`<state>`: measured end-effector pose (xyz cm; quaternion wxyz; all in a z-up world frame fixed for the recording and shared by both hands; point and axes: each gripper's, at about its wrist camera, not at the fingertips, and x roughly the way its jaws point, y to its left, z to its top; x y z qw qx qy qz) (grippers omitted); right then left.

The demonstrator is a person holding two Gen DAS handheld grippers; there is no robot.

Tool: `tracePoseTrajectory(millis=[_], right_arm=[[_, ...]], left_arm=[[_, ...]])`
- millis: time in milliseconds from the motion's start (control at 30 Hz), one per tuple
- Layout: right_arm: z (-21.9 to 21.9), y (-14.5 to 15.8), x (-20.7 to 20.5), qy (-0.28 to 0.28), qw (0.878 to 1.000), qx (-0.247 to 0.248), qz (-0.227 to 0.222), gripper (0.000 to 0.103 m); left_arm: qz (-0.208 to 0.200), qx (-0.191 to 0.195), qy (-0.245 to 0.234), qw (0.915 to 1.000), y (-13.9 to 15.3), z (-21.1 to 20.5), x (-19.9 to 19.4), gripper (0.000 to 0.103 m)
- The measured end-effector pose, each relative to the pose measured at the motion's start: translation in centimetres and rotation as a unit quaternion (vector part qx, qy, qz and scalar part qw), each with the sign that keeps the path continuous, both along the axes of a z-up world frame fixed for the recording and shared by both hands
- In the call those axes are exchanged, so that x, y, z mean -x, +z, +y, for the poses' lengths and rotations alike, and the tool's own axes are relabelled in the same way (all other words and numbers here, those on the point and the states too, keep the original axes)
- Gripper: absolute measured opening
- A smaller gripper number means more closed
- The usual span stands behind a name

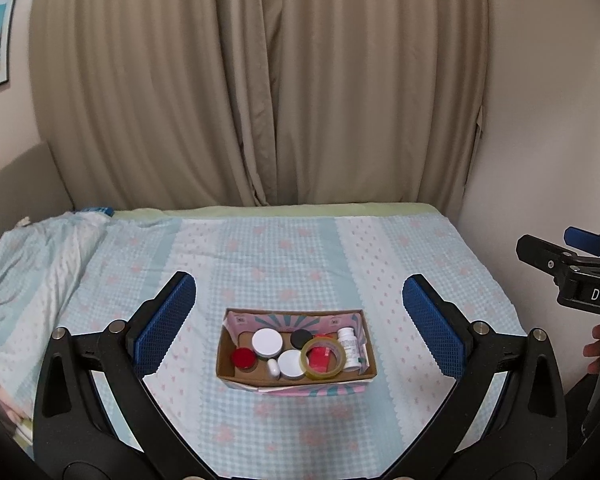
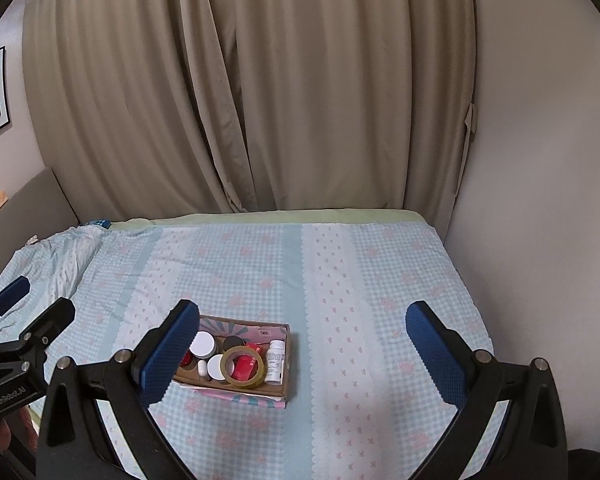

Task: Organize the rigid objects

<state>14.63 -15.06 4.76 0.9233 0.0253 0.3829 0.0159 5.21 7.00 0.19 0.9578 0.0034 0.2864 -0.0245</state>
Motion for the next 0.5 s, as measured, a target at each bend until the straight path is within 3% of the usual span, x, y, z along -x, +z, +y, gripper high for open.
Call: tracePoseTrajectory(millis=[500], right_arm=[[0.03, 0.22, -0.38, 0.000, 1.000, 0.002, -0.005, 0.103]], left_arm=[[-0.002, 0.000, 0.007, 1.0000, -0.18, 0.11, -0.26, 0.103]])
